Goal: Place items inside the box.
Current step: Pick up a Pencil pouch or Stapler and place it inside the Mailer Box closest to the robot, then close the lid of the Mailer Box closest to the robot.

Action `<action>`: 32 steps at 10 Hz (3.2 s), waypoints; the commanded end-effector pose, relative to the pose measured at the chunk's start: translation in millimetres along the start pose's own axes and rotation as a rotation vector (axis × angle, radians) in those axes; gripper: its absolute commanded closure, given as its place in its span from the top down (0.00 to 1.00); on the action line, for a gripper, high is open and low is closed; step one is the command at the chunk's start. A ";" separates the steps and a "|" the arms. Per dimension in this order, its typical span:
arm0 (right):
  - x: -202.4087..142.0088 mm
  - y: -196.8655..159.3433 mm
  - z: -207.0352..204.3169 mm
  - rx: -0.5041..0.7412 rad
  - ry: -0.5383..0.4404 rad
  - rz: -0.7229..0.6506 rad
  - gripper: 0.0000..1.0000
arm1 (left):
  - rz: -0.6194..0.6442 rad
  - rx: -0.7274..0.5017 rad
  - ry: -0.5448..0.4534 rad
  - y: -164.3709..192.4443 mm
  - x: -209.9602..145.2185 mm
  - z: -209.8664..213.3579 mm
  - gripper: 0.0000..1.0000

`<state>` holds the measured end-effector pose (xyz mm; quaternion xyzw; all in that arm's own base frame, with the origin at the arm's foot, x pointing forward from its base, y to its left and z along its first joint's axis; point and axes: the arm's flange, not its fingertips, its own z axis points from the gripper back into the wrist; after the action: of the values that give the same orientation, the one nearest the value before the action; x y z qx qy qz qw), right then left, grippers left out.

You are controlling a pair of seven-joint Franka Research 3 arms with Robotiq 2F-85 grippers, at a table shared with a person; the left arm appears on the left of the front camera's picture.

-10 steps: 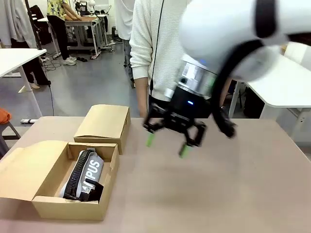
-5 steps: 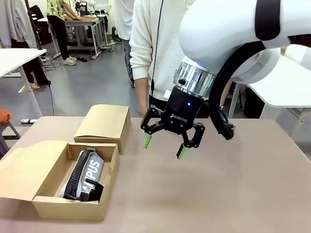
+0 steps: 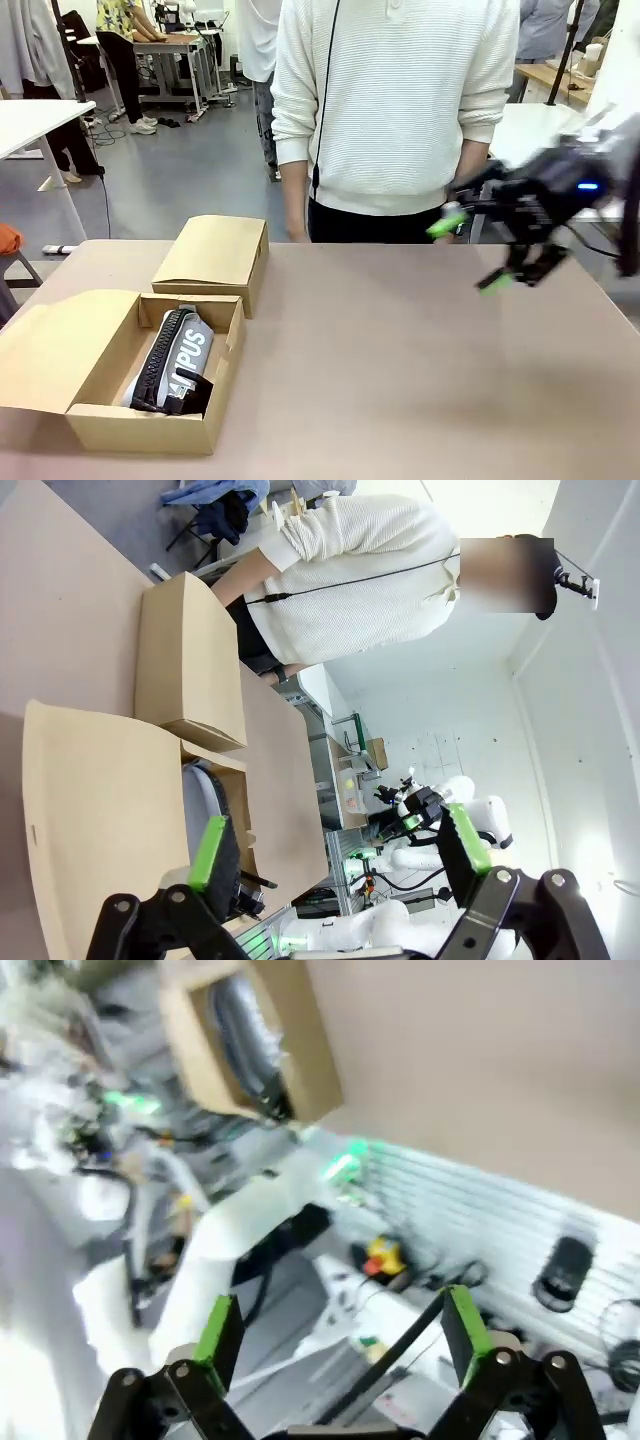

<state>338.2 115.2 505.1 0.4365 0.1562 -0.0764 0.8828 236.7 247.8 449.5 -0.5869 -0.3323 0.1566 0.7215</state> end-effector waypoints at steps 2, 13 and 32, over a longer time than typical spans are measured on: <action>-1.3 -80.6 54.1 0.410 -0.084 -0.134 1.00 | -0.012 -0.021 -0.009 -0.4 -0.5 -0.9 1.00; -8.2 -128.1 94.6 0.685 0.028 -0.005 1.00 | -0.012 -0.021 -0.009 -0.4 -0.5 -0.9 1.00; -8.2 -128.1 94.6 0.685 0.028 -0.005 1.00 | -1.533 -0.028 0.288 5.9 -1.3 -73.2 1.00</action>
<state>317.8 -35.6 464.5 0.7072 0.1330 -0.1233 0.6834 284.9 198.8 431.1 -0.1875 -0.5624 -0.4926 0.6371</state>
